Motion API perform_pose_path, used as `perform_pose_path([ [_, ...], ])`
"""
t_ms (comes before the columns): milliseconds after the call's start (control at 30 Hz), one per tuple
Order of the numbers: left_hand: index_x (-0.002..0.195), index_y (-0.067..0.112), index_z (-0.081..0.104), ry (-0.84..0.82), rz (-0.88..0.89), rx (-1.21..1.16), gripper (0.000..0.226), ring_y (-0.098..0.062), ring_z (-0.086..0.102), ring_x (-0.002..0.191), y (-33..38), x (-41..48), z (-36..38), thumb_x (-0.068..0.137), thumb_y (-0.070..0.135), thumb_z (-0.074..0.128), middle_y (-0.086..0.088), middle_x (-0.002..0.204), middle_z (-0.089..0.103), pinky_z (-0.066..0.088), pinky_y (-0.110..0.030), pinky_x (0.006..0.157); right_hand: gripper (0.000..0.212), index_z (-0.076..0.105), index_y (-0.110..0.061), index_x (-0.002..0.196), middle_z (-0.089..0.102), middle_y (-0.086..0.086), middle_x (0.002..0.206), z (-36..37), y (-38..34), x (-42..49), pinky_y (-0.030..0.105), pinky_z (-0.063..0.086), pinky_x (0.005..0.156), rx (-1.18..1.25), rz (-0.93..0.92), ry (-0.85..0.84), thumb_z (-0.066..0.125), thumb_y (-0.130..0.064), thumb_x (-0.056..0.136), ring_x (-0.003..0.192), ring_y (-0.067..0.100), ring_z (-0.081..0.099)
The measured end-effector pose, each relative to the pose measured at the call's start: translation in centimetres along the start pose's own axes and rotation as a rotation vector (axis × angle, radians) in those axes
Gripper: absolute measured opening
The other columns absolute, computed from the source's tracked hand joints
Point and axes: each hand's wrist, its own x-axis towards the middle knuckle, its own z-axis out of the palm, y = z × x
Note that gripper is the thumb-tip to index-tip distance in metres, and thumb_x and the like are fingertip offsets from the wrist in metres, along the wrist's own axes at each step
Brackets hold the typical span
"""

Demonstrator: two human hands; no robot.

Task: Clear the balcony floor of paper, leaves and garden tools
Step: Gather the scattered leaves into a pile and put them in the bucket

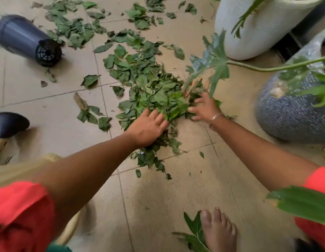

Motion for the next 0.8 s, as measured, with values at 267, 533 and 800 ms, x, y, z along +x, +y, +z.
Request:
perform_pose_path([
  [267, 0.132, 0.024, 0.049, 0.100, 0.730, 0.050, 0.057, -0.032, 0.048, 0.125, 5.4, -2.9, 3.7, 0.087, 0.058, 0.040, -0.013, 0.132, 0.053, 0.040, -0.051, 0.100, 0.051, 0.042, -0.007, 0.133, 0.042, 0.012, 0.127, -3.6, 6.4, 2.0, 0.044, 0.053, 0.084, -0.177, 0.361, 0.407, 0.051, -0.002, 0.084, 0.097, 0.031, 0.056],
  [533, 0.149, 0.030, 0.007, 0.049, 0.443, 0.015, 0.059, -0.034, 0.003, 0.142, -0.1, -4.8, 6.7, 0.095, 0.032, 0.030, -0.011, 0.154, 0.005, -0.012, -0.059, 0.106, 0.038, 0.059, -0.012, 0.118, 0.055, 0.013, 0.115, 3.9, 4.0, -4.1, 0.036, 0.050, 0.078, -0.910, -0.896, 0.020, 0.057, -0.010, 0.080, 0.099, 0.023, 0.051],
  [800, 0.148, 0.033, -0.005, -0.096, 0.065, -0.114, 0.059, -0.024, -0.018, 0.142, -3.7, -6.5, 8.6, 0.092, 0.050, -0.003, -0.005, 0.153, -0.021, -0.010, -0.058, 0.113, 0.054, 0.036, -0.023, 0.141, 0.033, 0.007, 0.149, 6.6, 6.3, 1.1, 0.056, 0.011, 0.108, -1.498, -1.823, -0.606, 0.031, -0.048, 0.093, 0.137, 0.028, 0.027],
])
